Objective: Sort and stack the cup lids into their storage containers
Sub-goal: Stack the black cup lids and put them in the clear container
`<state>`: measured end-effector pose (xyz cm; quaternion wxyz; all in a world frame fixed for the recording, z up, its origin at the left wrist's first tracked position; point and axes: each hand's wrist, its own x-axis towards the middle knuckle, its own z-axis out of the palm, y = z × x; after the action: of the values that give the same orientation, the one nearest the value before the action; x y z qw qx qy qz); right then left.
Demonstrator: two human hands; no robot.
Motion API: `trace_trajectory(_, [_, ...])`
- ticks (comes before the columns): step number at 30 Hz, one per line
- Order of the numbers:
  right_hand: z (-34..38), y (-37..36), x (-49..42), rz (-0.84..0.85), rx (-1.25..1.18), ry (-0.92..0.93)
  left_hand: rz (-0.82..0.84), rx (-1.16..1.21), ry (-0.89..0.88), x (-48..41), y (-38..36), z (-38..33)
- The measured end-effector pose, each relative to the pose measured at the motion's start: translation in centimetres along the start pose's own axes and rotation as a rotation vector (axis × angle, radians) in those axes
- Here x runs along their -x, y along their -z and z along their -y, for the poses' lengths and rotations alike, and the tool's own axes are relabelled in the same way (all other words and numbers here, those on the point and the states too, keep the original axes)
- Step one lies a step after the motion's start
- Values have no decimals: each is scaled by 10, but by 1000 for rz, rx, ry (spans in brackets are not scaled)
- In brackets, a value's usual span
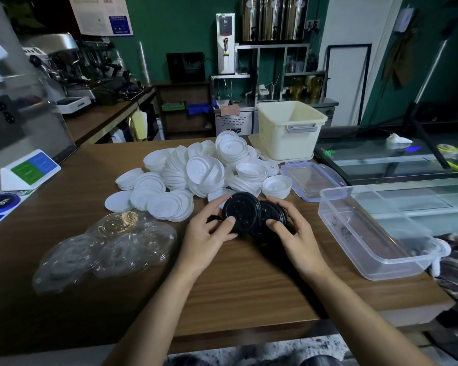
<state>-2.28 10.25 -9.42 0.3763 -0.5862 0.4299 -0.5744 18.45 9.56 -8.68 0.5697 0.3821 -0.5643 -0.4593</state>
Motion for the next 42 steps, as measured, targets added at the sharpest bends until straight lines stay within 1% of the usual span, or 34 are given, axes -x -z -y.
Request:
trace_trajectory(3, [-1, 0, -1, 4, 6, 18, -18, -126, -30, -1, -1, 3])
trace_trajectory(6, [-2, 0, 0, 5, 0, 15, -18, -108, -29, -2, 1, 5])
trace_trajectory(10, [-3, 1, -1, 11, 4, 11, 77, -99, -37, -1, 2, 3])
trace_trajectory(13, [-4, 1, -2, 16, 6, -1, 91, -41, 5, -1, 1, 2])
trace_trajectory(16, [-6, 1, -3, 16, 0, -10, 56, -23, 39, 1, -1, 2])
trace_trajectory(19, [-7, 0, -4, 22, -7, -18, 6, -87, 41, 0, -5, 4])
trace_trajectory(23, [-7, 0, -3, 52, -1, -11, -69, -249, -27, -1, -8, 9])
trace_trajectory(27, [-3, 0, 0, 83, 11, -13, -55, -380, -88, 2, -11, 11])
trace_trajectory(31, [-3, -1, 1, 88, 32, 13, -89, -403, -94, 3, -17, 9])
trace_trajectory(36, [-1, 0, 2, 95, -21, 24, -154, -430, -201, 1, -13, 11])
trace_trajectory(38, [1, -1, 2, 112, -52, 26, -103, -373, -186, -1, -12, 11])
trace_trajectory(40, [0, -1, 1, 126, -75, 36, 1, -271, -107, 0, -13, 8])
trace_trajectory(42, [0, -1, 1, 127, -91, 38, 83, -245, -87, 1, -13, 7])
